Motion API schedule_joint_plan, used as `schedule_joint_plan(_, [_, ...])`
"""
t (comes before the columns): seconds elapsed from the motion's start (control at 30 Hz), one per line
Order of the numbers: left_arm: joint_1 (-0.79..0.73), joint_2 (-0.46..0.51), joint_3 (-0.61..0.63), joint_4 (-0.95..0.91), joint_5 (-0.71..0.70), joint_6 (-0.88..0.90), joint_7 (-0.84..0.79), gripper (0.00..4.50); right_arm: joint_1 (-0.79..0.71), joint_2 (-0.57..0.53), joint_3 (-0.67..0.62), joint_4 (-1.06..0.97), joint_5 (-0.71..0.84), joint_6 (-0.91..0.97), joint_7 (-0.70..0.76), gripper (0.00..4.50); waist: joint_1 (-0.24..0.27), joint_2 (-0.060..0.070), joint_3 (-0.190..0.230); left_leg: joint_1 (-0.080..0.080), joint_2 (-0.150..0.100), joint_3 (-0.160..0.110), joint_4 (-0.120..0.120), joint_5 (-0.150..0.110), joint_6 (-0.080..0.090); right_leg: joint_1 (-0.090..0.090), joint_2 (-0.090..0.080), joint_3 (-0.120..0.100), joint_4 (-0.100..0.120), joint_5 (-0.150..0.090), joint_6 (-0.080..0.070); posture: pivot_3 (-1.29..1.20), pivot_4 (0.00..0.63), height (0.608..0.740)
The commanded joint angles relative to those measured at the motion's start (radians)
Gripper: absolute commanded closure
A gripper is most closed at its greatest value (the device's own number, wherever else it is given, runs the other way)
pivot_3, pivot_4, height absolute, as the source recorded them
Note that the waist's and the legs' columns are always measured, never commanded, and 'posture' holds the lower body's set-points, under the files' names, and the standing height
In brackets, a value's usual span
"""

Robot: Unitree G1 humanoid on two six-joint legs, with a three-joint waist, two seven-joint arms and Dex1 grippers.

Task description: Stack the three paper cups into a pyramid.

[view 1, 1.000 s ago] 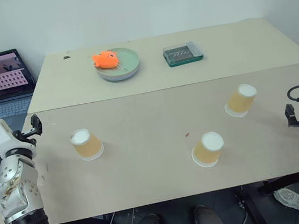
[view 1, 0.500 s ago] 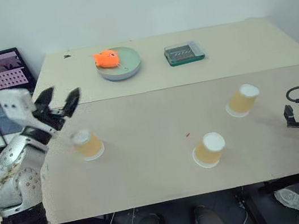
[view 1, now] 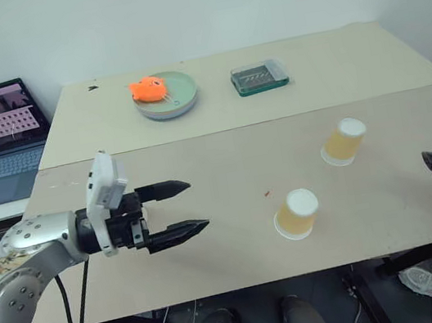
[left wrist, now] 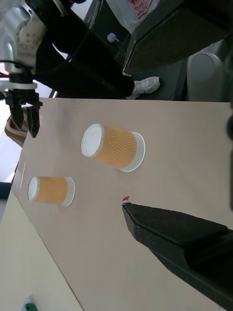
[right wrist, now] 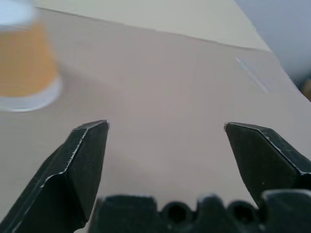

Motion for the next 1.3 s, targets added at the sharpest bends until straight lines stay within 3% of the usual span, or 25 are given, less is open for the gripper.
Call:
schedule_joint_plan(0.03, [0.013, 0.008, -0.006, -0.036, 0.03, -0.035, -0.023, 0.03, 0.181, -0.066, -0.195, -0.132, 0.216, 0.048, 0.405, 0.0, 0.004, -0.001, 0.0, -0.001, 0.001, 0.0, 0.0, 0.0, 0.0, -0.001, 0.0, 0.0, -0.001, 0.0, 0.0, 0.0, 0.15, 0.74])
schedule_joint_plan(0.13, [0.027, 0.0, -0.007, -0.051, 0.031, -0.04, -0.026, 0.03, 0.229, -0.092, -0.219, -0.153, 0.272, 0.049, 0.508, 0.0, 0.004, -0.002, 0.001, -0.001, 0.002, 0.0, 0.0, -0.002, 0.001, -0.001, 0.0, 0.0, -0.002, -0.001, 0.0, 0.0, 0.15, 0.74])
schedule_joint_plan(0.33, [0.092, 0.007, -0.036, -0.068, 0.125, -0.098, -0.055, 0.03, 0.111, -0.114, 0.007, -0.224, 0.284, 0.03, 0.491, 0.0, -0.01, -0.006, 0.002, -0.001, 0.01, 0.007, 0.0, -0.002, 0.0, 0.001, -0.002, 0.008, -0.003, -0.005, -0.007, 0.0, 0.15, 0.74])
schedule_joint_plan(0.5, [0.095, 0.002, -0.026, -0.068, 0.121, -0.099, -0.054, 0.03, 0.031, -0.092, 0.162, -0.22, 0.272, 0.026, 0.472, 0.0, 0.006, -0.006, 0.002, -0.004, 0.012, 0.009, 0.0, -0.002, 0.0, -0.002, -0.001, 0.007, -0.003, -0.005, -0.009, 0.0, 0.15, 0.74])
schedule_joint_plan(0.6, [0.099, -0.032, -0.047, -0.079, 0.197, -0.156, -0.01, 0.03, -0.002, -0.082, 0.229, -0.199, 0.248, 0.008, 0.462, 0.0, 0.021, -0.006, 0.002, -0.006, 0.012, 0.009, 0.0, -0.003, -0.001, -0.005, 0.001, 0.005, -0.004, -0.002, -0.006, 0.0, 0.15, 0.74])
schedule_joint_plan(0.7, [0.154, -0.069, -0.08, -0.112, 0.301, -0.238, 0.015, 0.03, -0.024, -0.082, 0.255, -0.185, 0.251, 0.011, 0.466, 0.0, 0.031, -0.006, 0.002, -0.011, 0.012, 0.011, 0.0, -0.004, -0.001, -0.011, 0.001, 0.004, -0.004, 0.003, -0.012, 0.0, 0.15, 0.74])
schedule_joint_plan(1.3, [0.224, -0.085, -0.11, -0.102, 0.361, -0.307, -0.056, 0.03, -0.076, -0.023, 0.404, -0.197, 0.216, 0.007, 0.422, 0.0, 0.032, -0.007, 0.002, -0.009, 0.014, 0.02, 0.002, -0.004, -0.001, -0.012, 0.002, 0.007, -0.001, 0.003, -0.006, 0.0, 0.15, 0.74])
